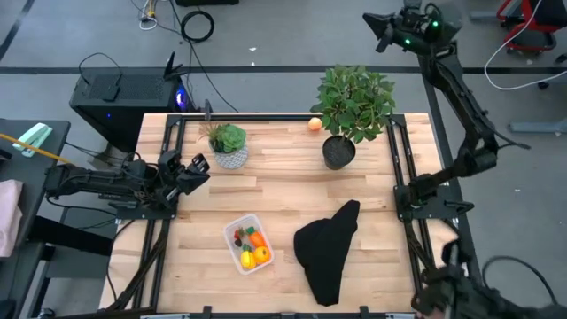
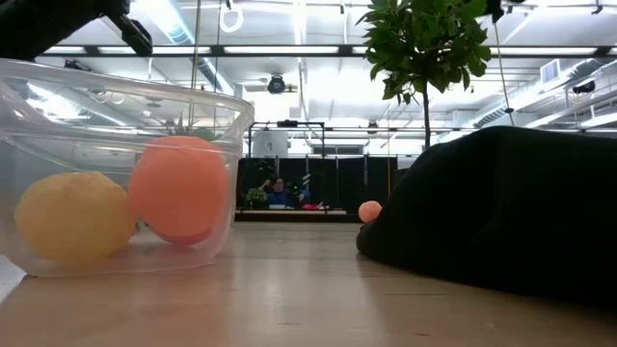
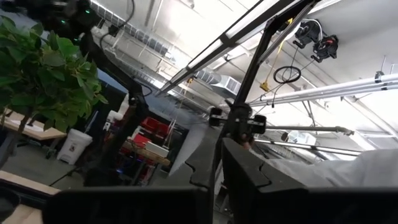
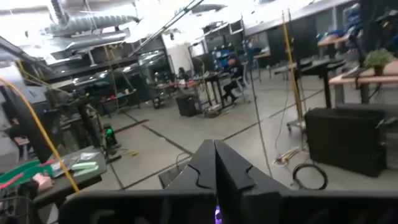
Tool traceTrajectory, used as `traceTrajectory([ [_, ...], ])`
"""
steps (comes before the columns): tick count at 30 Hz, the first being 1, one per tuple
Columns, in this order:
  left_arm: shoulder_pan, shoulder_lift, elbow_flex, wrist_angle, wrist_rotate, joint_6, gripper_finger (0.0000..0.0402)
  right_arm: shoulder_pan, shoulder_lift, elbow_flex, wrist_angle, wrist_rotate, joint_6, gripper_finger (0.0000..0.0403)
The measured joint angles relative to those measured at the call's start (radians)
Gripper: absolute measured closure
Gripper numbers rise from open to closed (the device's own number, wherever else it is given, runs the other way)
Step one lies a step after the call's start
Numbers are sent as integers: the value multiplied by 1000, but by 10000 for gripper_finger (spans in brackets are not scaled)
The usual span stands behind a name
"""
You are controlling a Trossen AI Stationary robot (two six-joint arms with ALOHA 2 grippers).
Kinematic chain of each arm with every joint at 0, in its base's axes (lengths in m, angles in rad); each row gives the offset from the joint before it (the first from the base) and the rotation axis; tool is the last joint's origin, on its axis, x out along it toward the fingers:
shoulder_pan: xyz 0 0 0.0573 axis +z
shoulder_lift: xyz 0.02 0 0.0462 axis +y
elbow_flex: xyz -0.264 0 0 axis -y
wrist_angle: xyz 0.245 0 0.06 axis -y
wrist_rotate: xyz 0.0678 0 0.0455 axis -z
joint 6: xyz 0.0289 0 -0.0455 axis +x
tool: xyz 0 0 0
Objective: Pick and placing Produce into tupperware
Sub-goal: Put the peach into the transparent bin
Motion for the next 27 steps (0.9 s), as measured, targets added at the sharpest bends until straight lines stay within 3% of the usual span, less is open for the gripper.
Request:
traceTrajectory([
  [6,0,0,0,0,-9,-16,362,-26,25,-14,10,4,-40,403],
  [9,0,0,0,0,-34,-8,366,-41,-22,-75,-15,117,-85,403],
  [11,0,0,0,1,-49,10,368,-43,-66,-150,-18,201,-96,403],
  [14,0,0,0,0,-70,27,371,-42,-157,-316,32,232,-71,403],
  [22,0,0,0,2,-113,35,366,-42,-548,-791,223,415,38,403],
  [24,0,0,0,2,-117,35,364,-50,-578,-856,293,330,55,403],
  [27,1,0,0,2,-122,22,363,-53,-571,-874,310,359,73,403],
])
